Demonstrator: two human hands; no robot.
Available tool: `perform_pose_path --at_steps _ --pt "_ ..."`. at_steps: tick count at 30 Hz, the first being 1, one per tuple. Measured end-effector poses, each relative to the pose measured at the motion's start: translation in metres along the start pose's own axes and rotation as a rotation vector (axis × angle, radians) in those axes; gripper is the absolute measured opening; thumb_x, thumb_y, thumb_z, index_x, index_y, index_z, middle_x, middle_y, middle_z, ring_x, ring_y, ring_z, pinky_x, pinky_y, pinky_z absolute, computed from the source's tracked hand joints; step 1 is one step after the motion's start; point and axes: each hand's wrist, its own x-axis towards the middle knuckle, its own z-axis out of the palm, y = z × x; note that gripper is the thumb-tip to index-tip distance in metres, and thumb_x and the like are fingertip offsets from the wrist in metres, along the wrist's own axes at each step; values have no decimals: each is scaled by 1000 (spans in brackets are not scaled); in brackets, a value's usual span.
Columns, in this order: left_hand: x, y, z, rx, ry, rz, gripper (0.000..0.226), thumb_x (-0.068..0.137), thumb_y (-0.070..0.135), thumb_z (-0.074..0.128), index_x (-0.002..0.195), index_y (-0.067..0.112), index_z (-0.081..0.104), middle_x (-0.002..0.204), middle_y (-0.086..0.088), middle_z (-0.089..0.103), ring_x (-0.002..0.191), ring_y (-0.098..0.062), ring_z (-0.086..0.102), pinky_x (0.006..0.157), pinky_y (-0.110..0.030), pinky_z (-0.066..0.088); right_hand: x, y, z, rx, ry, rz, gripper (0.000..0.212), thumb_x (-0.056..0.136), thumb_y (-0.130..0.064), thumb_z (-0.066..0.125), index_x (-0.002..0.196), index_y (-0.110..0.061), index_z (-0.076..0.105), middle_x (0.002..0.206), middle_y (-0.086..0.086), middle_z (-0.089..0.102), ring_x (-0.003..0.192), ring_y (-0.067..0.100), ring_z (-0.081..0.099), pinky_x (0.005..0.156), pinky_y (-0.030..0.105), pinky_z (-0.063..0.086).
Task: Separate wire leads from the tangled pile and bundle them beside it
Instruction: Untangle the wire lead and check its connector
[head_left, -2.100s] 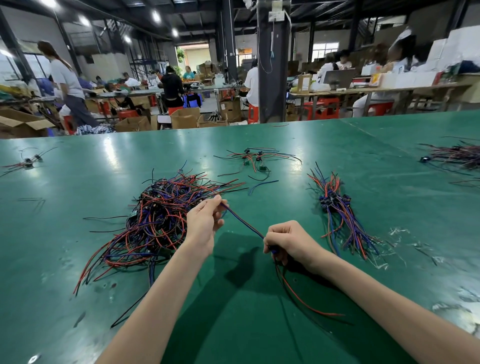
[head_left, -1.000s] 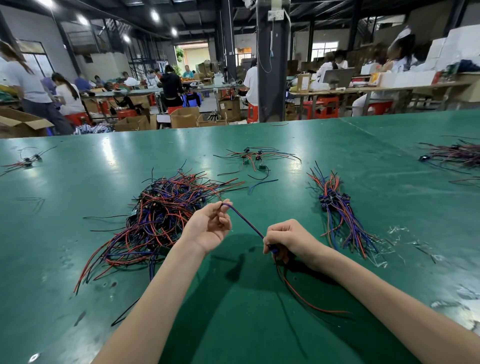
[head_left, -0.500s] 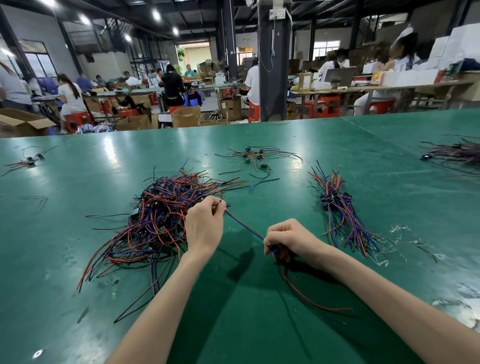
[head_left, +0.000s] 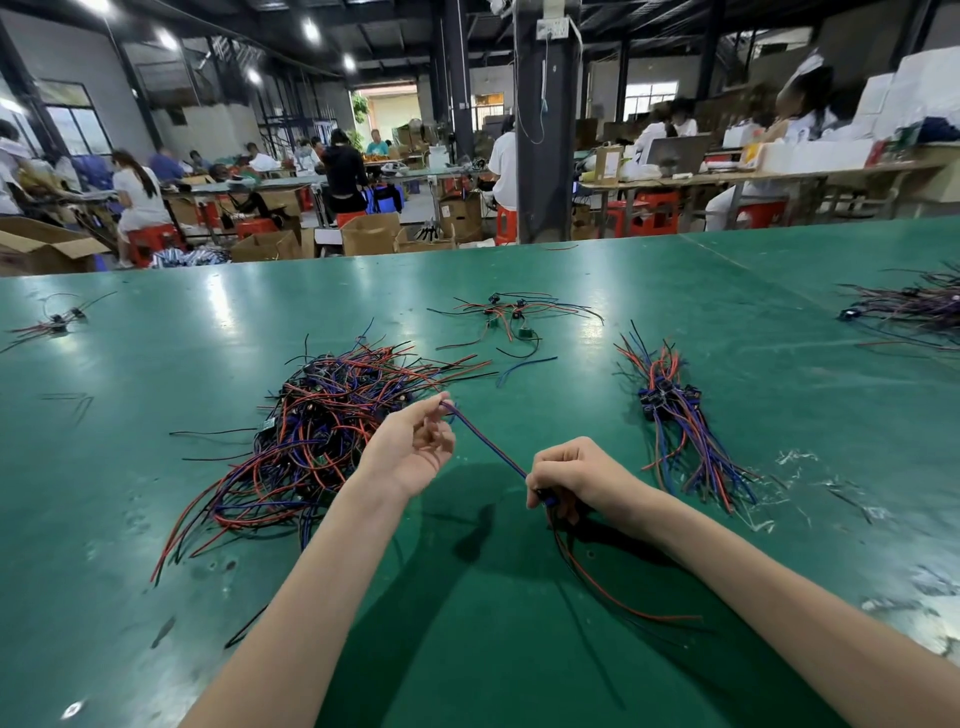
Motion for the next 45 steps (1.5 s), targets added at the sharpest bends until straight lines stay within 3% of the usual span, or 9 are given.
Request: perform_pose_path --at_steps 3,10,14,17,22,27,33,41,45 --pt "-1 0 -1 -143 -62 -126 24 94 7 49 72 -1 57 47 -2 48 34 -8 35 39 -17 35 0 1 0 -3 -11 -2 18 66 -22 56 52 -16 66 50 -1 53 40 8 45 40 18 34" --pt "-1 1 -4 -122 35 -116 20 92 4 51 73 0 57 55 -6 48 49 -10 37 38 -17 40 -1 1 0 -4 -20 -11 18 67 -21 57 53 -15 66 51 0 54 41 9 44 41 18 33" --pt "6 -3 -4 293 174 272 13 87 -2 60 83 10 55 70 -9 60 53 -10 46 45 -17 40 -1 3 0 0 -23 -19 19 70 -19 57 54 -15 66 51 -1 54 42 9 45 41 18 34" --pt "9 -9 -8 618 266 537 21 83 4 68 89 19 54 80 -8 60 71 -17 54 61 -23 41 -1 2 0 -3 -23 -14 19 69 -20 57 53 -16 66 50 -2 54 41 8 46 40 18 34" --pt "11 -13 -13 880 237 805 25 83 15 69 97 25 51 68 -2 67 53 2 49 59 -9 38 0 2 -1 1 -20 -8 20 67 -22 56 52 -17 67 49 -4 54 41 8 44 41 17 33" --pt "12 -10 -14 715 200 720 30 83 9 69 94 27 48 72 -7 64 70 -12 57 69 -19 41 1 2 -1 17 -22 -10 20 69 -22 56 52 -17 67 49 -4 55 41 8 45 40 16 34" --pt "10 -13 -15 962 212 934 30 83 7 68 104 17 49 63 3 64 53 7 51 61 -1 35 0 0 0 10 -14 -4 20 68 -23 57 51 -17 67 60 7 58 47 11 46 44 20 35" --pt "15 -12 -15 671 161 725 29 83 17 72 99 25 49 73 1 71 78 -10 64 79 -22 43 -2 1 0 5 -8 -3 32 82 -8 55 54 -16 67 52 -1 56 44 10 46 42 17 35" --pt "16 -14 -11 518 119 586 35 85 19 70 112 10 50 77 -1 71 61 -5 59 65 -20 47 -2 2 3 37 27 20 18 72 -19 59 56 -15 68 53 0 54 47 16 47 43 19 34"
